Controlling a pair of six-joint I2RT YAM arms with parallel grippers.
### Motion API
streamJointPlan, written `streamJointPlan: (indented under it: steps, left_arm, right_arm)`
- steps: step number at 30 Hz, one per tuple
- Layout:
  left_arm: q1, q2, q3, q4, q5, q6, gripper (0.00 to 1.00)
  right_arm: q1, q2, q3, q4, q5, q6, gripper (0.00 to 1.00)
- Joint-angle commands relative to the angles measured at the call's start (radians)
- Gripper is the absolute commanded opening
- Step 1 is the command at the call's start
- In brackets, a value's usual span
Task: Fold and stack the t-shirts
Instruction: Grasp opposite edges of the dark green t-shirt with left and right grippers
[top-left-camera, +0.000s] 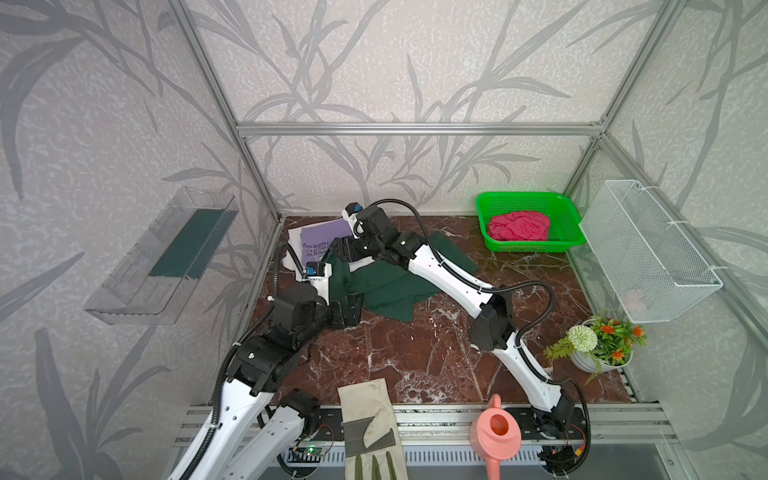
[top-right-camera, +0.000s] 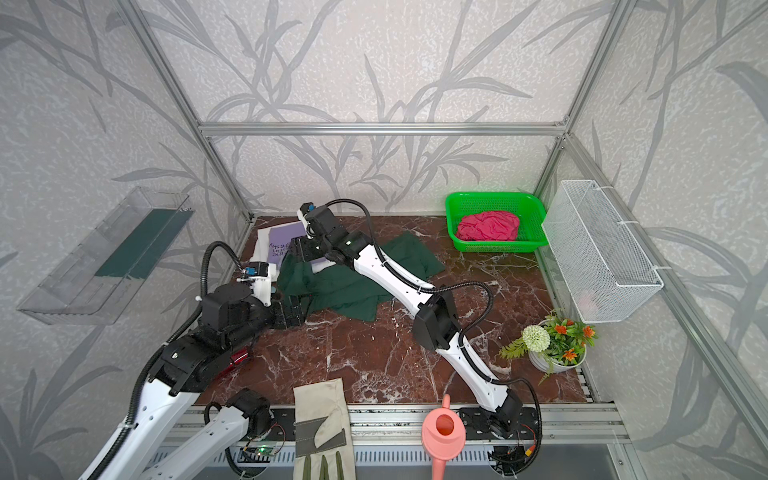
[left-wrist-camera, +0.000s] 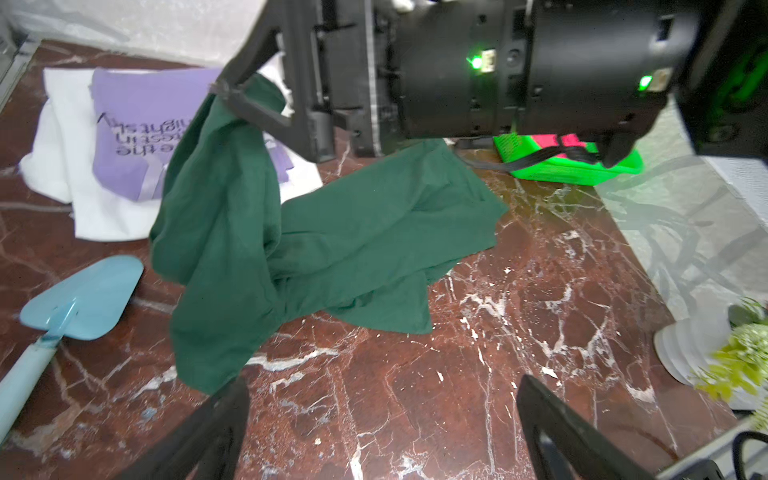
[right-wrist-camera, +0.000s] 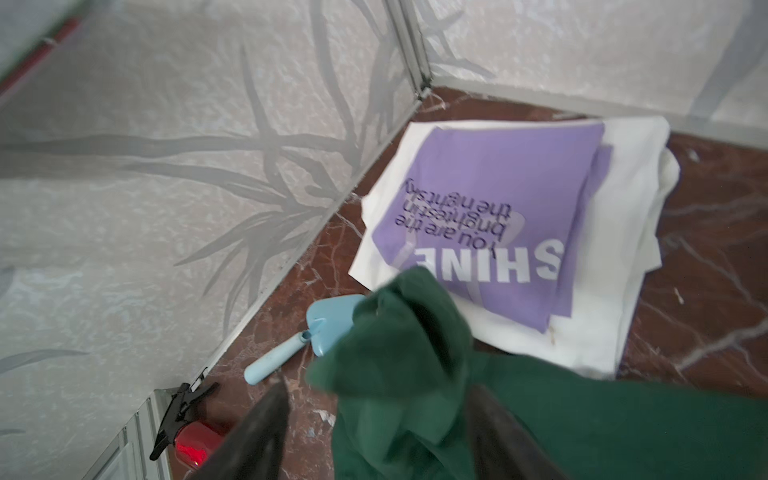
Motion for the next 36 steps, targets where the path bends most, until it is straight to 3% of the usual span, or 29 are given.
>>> streamJointPlan:
  steps: [1,3,9,13,17,21,29,33,35,36]
  left_arm:
    - [0.003,0.081,-0.002,-0.088,-0.094,-0.09,0.99]
    - [0.003,0.142,-0.004,-0.12,-0.122,-0.137,0.93]
    - [0.006,0.376,-0.004,-0.188,-0.207,-0.265,0.81]
    - [0.012,0.498,-0.009,-0.143,-0.291,-0.285,0.73]
    - [0.055,0.614,-0.013,-0.067,-0.3,-0.269,0.64]
    - [0.145,0.732,-0.013,-0.005,-0.191,-0.235,0.54]
    - [0.162,0.865,-0.005,0.064,-0.138,-0.21,0.54]
    - [0.163,0.921,-0.004,0.076,-0.131,-0.219,0.52]
    - [0.163,0.941,-0.003,0.081,-0.12,-0.221,0.45]
    - [0.164,0.946,-0.005,0.083,-0.114,-0.223,0.37]
  right_arm:
    - [-0.051,-0.177,-0.128,-0.076,0.05,-0.045,0.79]
    - [-0.083,-0.288,-0.297,-0.058,0.102,-0.049,0.79]
    - [-0.233,-0.721,-1.046,0.24,0.13,0.049,0.79]
    - [-0.331,-0.908,-1.323,0.242,0.097,0.053,0.79]
    - [-0.38,-0.994,-1.457,0.22,0.074,0.033,0.79]
    - [-0.417,-1.031,-1.539,0.226,0.057,0.029,0.79]
    - [-0.467,-0.997,-1.572,0.265,0.015,0.022,0.79]
    - [-0.486,-0.937,-1.548,0.276,0.047,0.021,0.79]
    - [-0.497,-0.894,-1.531,0.292,0.039,0.021,0.77]
    - [-0.499,-0.867,-1.517,0.3,0.038,0.015,0.76]
